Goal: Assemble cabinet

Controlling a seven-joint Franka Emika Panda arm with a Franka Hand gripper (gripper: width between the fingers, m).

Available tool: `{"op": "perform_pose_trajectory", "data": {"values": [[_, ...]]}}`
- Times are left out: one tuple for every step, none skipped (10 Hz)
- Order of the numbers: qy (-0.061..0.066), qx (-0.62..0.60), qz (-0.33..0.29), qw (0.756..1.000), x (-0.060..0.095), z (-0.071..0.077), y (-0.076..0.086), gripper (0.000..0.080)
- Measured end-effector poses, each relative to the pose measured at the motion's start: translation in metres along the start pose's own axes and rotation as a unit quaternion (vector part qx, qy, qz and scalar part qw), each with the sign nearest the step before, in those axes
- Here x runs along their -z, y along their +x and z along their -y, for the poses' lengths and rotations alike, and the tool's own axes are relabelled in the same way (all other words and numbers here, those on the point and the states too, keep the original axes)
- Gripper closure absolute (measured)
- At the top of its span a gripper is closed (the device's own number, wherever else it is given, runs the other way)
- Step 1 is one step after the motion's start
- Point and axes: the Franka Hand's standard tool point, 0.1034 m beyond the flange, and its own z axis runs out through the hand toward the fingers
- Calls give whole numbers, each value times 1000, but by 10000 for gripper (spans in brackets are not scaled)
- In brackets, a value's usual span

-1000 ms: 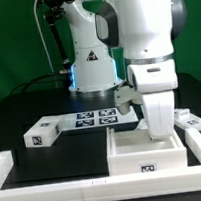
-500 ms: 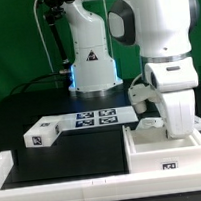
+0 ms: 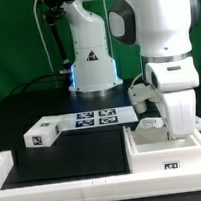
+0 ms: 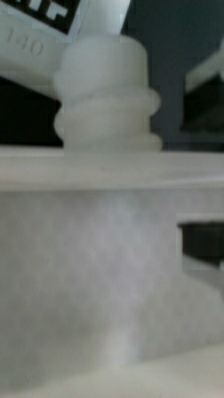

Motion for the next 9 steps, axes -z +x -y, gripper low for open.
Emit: {"op": "perform_pose_trajectory", "data": {"values": [[0, 0, 0, 1000, 0, 0, 0, 376], [0, 0, 0, 1000, 0, 0, 0, 203], [1, 1, 0, 1000, 1, 3, -2, 203], [0, 3, 2, 1000, 5, 4, -6, 41], [-6, 4, 3, 1000, 15, 4, -10, 11], [-10, 0, 4, 1000, 24, 6, -10, 11], [-14, -8, 7, 1000, 38, 12, -7, 3], [-16, -8, 8, 1000, 48, 24, -2, 2], [-13, 0, 8, 1000, 50, 37, 3, 2]]}}
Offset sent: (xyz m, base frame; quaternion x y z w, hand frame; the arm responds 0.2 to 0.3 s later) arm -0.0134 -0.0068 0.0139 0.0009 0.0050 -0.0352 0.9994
